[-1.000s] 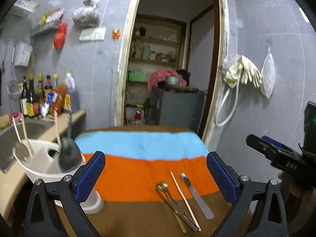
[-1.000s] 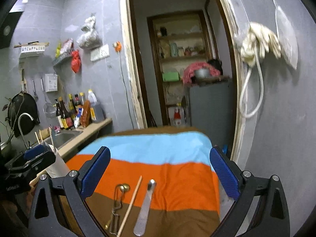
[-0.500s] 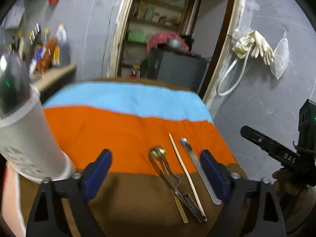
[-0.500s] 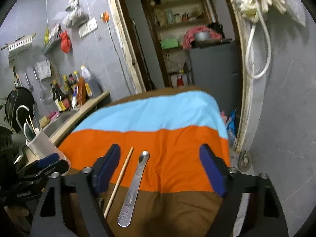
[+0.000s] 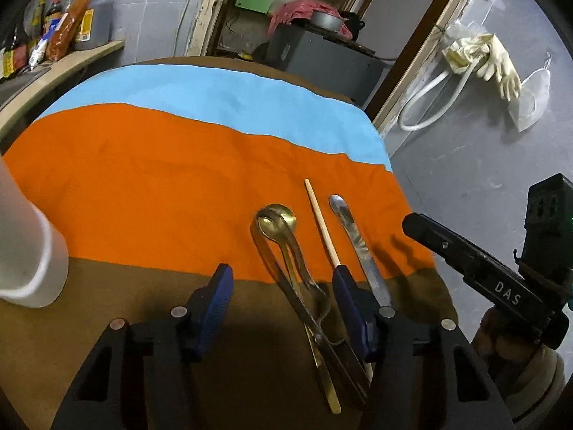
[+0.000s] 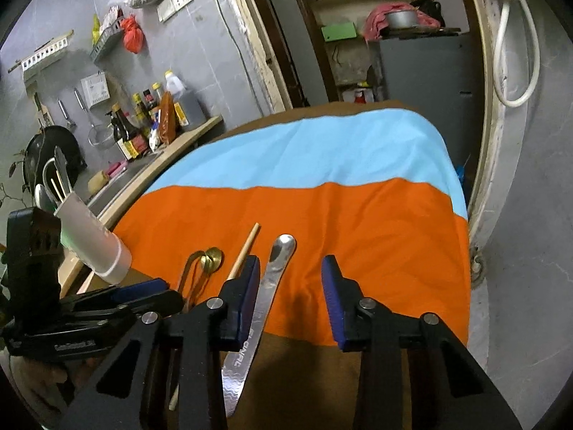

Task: Organize utensils
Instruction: 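Move both tools down toward the gold tongs and the silver knife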

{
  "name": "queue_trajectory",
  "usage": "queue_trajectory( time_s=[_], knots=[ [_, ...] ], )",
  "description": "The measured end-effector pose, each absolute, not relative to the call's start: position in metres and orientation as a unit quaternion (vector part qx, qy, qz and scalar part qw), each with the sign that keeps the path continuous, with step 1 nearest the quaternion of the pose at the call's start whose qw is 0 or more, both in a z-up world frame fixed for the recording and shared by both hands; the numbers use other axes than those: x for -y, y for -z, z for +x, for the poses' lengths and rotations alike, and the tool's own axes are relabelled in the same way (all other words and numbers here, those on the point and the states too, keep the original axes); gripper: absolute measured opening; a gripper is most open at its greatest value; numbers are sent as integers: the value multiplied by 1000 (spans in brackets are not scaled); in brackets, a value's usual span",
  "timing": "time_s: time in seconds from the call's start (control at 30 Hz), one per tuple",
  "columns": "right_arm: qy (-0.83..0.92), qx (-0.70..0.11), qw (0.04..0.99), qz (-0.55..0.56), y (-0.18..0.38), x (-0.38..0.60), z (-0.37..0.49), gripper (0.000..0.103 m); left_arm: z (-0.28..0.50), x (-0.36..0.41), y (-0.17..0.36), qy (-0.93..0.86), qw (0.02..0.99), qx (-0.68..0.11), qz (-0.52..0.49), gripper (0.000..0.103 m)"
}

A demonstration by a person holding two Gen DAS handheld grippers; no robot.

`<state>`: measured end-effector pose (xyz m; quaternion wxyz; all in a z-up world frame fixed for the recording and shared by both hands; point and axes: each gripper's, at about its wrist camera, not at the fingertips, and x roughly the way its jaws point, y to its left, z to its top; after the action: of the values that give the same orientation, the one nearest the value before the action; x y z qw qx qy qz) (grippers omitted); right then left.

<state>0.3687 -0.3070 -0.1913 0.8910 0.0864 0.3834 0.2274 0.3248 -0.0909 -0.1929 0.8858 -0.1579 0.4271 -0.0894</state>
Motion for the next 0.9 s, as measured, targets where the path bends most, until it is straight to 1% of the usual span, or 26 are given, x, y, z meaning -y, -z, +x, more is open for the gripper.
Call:
queue_trajectory(
  time_s=[0.17, 0.23, 0.37, 0.43, 0.53, 0.6, 0.8, 0.9],
  knots=[
    [-228, -395, 884, 99, 199, 311, 371, 31, 337, 99, 195, 88, 879, -445, -144, 46],
    [-228, -399, 882, 103, 202, 311, 372, 31, 342, 102, 195, 79, 878, -452, -136, 36],
    [-232, -406, 878, 106, 206, 309, 373, 31, 345, 99, 193, 70, 875, -459, -138, 28],
    [-238, -409, 875, 105, 206, 311, 373, 31, 343, 94, 193, 71, 871, -459, -158, 23],
    [-250, -415, 869, 99, 208, 307, 374, 31, 337, 81, 193, 76, 864, -454, -204, 22],
    [-259, -418, 866, 91, 208, 302, 375, 31, 334, 76, 194, 74, 861, -453, -218, 22],
    [-275, -444, 850, 64, 215, 283, 381, 31, 324, 73, 190, 61, 867, -456, -192, 21],
    [-264, -459, 847, 45, 219, 273, 385, 29, 324, 72, 190, 55, 868, -460, -181, 21]
  ],
)
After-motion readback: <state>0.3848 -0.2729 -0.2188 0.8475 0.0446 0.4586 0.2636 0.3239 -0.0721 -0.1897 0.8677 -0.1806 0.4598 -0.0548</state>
